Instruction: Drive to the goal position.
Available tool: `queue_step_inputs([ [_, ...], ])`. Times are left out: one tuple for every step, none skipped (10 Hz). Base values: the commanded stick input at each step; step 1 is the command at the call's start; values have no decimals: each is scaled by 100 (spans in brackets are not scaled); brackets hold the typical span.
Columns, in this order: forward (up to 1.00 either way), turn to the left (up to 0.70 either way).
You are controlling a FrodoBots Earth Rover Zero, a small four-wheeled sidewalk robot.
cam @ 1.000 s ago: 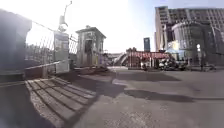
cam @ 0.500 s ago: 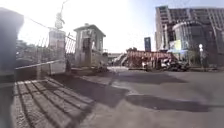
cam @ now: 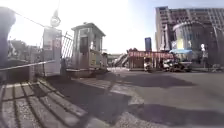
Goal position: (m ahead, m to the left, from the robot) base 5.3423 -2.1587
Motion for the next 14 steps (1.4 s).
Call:
queue_step_inputs([
  [70,1],
  [70,1],
  [70,1],
  [70,0],
  [70,0],
  [70,0],
  [70,0],
  [70,0],
  [70,-7],
  [70,-11],
  [70,-11],
  [70,-5],
  [70,0],
  [70,0],
])
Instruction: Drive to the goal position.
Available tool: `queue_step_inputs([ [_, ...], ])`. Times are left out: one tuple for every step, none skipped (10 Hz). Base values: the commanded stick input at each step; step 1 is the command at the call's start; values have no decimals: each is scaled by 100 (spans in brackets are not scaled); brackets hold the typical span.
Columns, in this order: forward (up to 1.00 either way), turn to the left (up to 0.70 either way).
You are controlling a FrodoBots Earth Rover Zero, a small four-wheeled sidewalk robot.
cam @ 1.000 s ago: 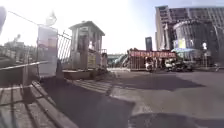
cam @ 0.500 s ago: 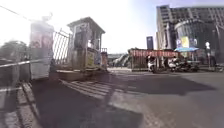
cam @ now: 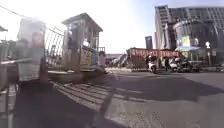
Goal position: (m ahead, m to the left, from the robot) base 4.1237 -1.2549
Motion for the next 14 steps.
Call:
queue_step_inputs([
  [70,0],
  [70,0],
  [70,0],
  [70,-1],
  [70,-2],
  [70,-3],
  [70,-8],
  [70,-11],
  [70,-12],
  [70,-7],
  [70,0],
  [70,0],
  [70,0],
  [70,1],
])
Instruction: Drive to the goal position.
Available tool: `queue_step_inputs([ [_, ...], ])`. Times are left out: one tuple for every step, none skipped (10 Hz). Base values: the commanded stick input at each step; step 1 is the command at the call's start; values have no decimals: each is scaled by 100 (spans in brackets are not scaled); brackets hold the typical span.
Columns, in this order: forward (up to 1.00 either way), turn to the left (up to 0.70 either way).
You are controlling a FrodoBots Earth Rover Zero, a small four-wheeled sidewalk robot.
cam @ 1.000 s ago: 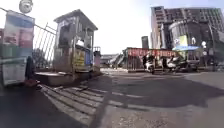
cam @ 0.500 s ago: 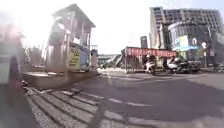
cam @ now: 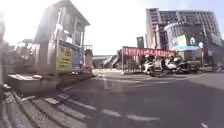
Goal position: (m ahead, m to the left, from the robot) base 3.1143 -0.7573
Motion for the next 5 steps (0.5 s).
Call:
queue_step_inputs([
  [70,2],
  [70,5],
  [70,14],
  [70,14],
  [70,0],
])
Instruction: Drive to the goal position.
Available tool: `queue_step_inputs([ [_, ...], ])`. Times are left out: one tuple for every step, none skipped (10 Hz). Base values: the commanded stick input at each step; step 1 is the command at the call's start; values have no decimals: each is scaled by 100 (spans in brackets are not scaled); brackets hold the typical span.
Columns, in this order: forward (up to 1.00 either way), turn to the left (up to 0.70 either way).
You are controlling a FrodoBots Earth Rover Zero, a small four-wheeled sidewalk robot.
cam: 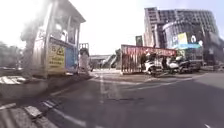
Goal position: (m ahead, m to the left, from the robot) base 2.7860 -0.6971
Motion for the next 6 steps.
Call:
queue_step_inputs([
  [70,0],
  [70,0],
  [70,0],
  [70,0],
  [70,1],
  [70,0],
])
